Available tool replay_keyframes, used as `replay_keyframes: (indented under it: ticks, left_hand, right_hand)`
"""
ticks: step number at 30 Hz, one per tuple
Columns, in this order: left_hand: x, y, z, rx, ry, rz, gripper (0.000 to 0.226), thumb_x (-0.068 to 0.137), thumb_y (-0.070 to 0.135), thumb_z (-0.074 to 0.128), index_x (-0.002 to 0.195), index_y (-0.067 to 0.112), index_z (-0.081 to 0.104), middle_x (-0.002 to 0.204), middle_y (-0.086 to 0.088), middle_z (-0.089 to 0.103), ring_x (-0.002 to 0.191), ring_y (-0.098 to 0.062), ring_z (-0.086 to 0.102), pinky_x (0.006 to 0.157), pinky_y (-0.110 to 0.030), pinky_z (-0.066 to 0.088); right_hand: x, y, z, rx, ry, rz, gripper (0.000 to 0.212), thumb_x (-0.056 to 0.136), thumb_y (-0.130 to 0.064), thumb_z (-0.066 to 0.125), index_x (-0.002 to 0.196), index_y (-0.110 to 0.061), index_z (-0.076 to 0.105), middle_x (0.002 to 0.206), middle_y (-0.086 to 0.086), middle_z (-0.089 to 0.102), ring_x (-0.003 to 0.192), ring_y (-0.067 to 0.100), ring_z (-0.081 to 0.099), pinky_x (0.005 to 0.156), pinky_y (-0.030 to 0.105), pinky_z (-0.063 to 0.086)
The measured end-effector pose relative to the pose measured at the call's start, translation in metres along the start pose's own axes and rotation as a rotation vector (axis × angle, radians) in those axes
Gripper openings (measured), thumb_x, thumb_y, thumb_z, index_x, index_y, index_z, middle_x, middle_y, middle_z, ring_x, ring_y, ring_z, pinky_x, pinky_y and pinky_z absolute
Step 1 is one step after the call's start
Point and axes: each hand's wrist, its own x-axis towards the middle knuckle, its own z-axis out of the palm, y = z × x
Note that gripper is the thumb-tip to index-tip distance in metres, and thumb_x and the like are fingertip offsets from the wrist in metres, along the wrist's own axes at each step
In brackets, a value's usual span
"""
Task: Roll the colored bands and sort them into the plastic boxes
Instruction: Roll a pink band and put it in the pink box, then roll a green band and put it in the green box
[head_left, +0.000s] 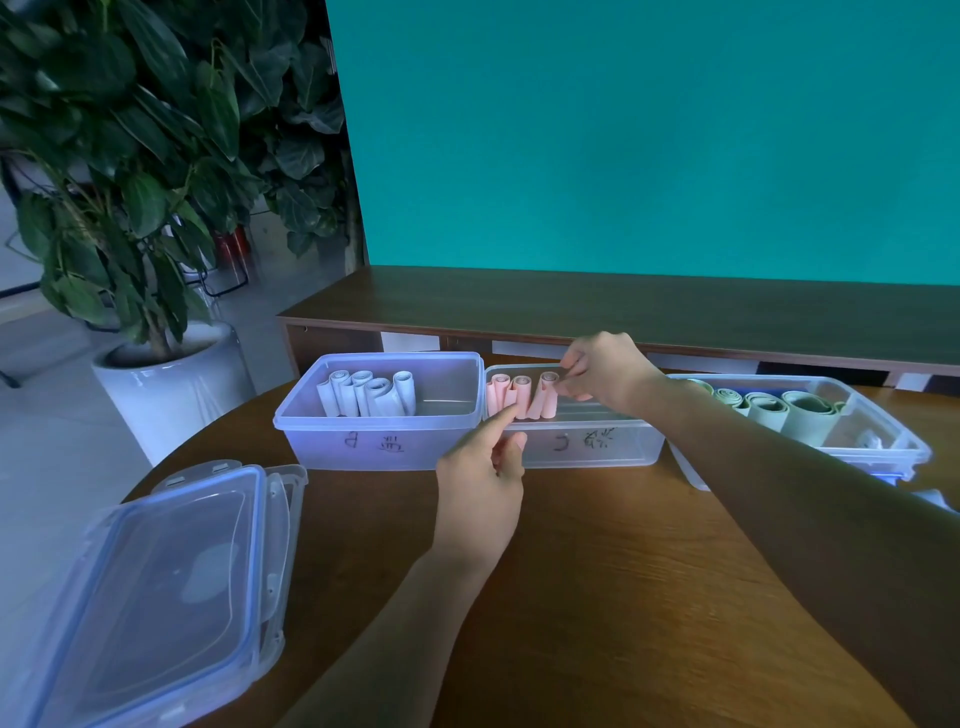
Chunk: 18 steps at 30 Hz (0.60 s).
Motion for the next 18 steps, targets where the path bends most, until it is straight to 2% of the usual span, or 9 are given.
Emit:
replay_keyframes:
  ticks: [4, 6, 9, 12, 16, 18]
  left_hand:
    - [-0.004, 0.004, 0.001, -0.025, 0.042, 0.013, 0.041, 0.099, 0.027, 0.06, 0.14, 0.025, 0.058, 0.116, 0.007, 0.07, 0.099, -0.009, 0.068, 0.09, -0.029, 0.058]
    - [-0.009, 0.008, 0.001, -0.054, 0.079, 0.024, 0.039, 0.098, 0.026, 0.062, 0.137, 0.023, 0.06, 0.119, 0.007, 0.07, 0.1, -0.01, 0.069, 0.087, -0.032, 0.06]
    - [-0.019, 0.019, 0.0, -0.08, 0.134, 0.053, 0.038, 0.096, 0.025, 0.065, 0.134, 0.022, 0.064, 0.125, 0.005, 0.068, 0.107, -0.012, 0.068, 0.082, -0.032, 0.062]
    - [-0.036, 0.04, 0.0, -0.101, 0.102, 0.054, 0.036, 0.096, 0.03, 0.064, 0.131, 0.024, 0.065, 0.122, 0.006, 0.069, 0.109, -0.01, 0.066, 0.082, -0.028, 0.061]
    - [-0.071, 0.073, 0.009, -0.148, 0.023, 0.045, 0.03, 0.095, 0.031, 0.067, 0.124, 0.025, 0.068, 0.11, 0.008, 0.074, 0.098, -0.003, 0.067, 0.089, -0.029, 0.058]
    - [-0.092, 0.09, 0.017, -0.14, -0.042, 0.054, 0.028, 0.095, 0.032, 0.067, 0.123, 0.026, 0.068, 0.109, 0.007, 0.074, 0.099, -0.007, 0.068, 0.093, -0.033, 0.056]
  right_hand:
    - [-0.014, 0.004, -0.013, 0.031, 0.03, -0.035, 0.033, 0.087, -0.018, 0.079, 0.117, -0.011, 0.067, 0.102, 0.005, 0.075, 0.09, 0.018, 0.069, 0.092, 0.03, 0.054]
    - [-0.03, 0.006, -0.023, 0.049, 0.073, -0.057, 0.036, 0.088, -0.021, 0.077, 0.121, -0.012, 0.067, 0.105, 0.003, 0.075, 0.096, 0.018, 0.068, 0.093, 0.027, 0.051]
    - [-0.069, 0.008, -0.037, 0.176, 0.133, -0.076, 0.033, 0.09, -0.024, 0.077, 0.12, -0.014, 0.068, 0.106, 0.0, 0.074, 0.094, 0.016, 0.069, 0.09, 0.027, 0.054]
    - [-0.118, 0.016, -0.046, 0.267, 0.186, -0.079, 0.031, 0.087, -0.029, 0.079, 0.114, -0.018, 0.069, 0.102, -0.005, 0.074, 0.087, 0.008, 0.069, 0.077, 0.019, 0.052]
    - [-0.192, 0.036, -0.053, 0.323, 0.208, -0.039, 0.024, 0.088, -0.027, 0.078, 0.109, -0.017, 0.072, 0.097, -0.005, 0.074, 0.082, 0.015, 0.071, 0.072, 0.026, 0.054]
    - [-0.23, 0.051, -0.056, 0.329, 0.24, -0.015, 0.02, 0.089, -0.026, 0.078, 0.107, -0.018, 0.073, 0.096, -0.007, 0.075, 0.082, 0.01, 0.07, 0.074, 0.023, 0.054]
